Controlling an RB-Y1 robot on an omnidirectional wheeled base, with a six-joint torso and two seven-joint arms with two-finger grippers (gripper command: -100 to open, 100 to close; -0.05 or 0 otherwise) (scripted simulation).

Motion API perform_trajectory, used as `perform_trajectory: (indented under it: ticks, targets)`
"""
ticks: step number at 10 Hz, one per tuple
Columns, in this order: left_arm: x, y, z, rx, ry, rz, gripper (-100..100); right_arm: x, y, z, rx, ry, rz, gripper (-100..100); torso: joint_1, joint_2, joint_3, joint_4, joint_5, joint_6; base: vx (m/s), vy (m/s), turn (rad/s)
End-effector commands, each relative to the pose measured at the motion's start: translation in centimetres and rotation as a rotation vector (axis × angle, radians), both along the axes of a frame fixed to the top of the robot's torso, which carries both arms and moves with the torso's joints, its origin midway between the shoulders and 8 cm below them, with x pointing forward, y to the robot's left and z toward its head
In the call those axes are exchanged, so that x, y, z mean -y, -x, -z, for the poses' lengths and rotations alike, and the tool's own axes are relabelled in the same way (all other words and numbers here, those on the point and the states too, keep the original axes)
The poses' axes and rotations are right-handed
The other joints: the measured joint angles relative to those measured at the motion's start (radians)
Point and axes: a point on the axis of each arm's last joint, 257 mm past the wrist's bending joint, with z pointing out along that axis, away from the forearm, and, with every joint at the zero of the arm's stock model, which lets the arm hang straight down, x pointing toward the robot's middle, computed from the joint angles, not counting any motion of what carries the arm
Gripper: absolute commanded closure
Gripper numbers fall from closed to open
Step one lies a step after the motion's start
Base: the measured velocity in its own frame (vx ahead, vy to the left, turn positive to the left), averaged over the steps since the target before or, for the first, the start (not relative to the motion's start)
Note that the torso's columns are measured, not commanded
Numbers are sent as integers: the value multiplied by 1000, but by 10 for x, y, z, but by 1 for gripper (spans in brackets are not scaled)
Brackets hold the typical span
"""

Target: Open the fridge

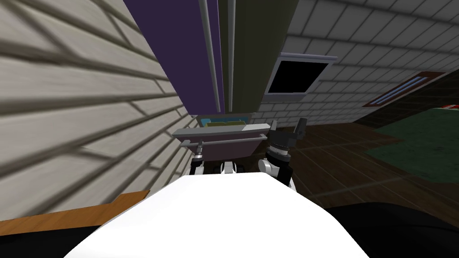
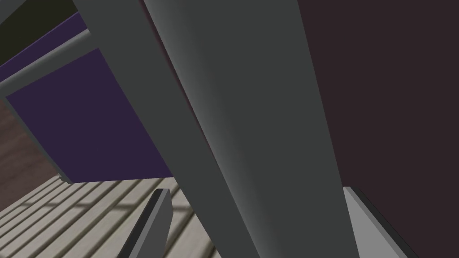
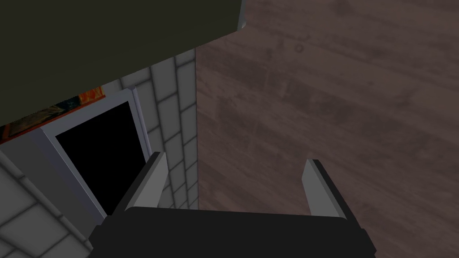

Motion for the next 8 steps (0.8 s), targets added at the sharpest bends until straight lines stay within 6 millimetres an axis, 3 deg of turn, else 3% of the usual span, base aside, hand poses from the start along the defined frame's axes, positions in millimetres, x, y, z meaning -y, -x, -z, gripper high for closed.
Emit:
perform_trajectory:
  ticks: [1, 2, 3, 8]
  targets:
    - [-9, -19, -22, 18, -2, -2, -100, 0, 0, 0, 0, 0, 0, 0, 0, 2, 1, 2, -2, -1, -74, -46, -16]
    - [-10, -13, -6, -13, 4, -3, -100, 0, 0, 0, 0, 0, 0, 0, -2, 4, 2, 4, -4, -2, -22, -17, 0]
    - [-11, -14, -3, -25, 7, -6, 0, 0, 0, 0, 0, 0, 0, 0, -1, 2, 1, 2, -1, 0, 0, 0, 0]
    - [-13, -12, 8, -52, 12, -11, 0, 0, 0, 0, 0, 0, 0, 0, 3, -6, -3, -5, 4, 1, 0, 0, 0]
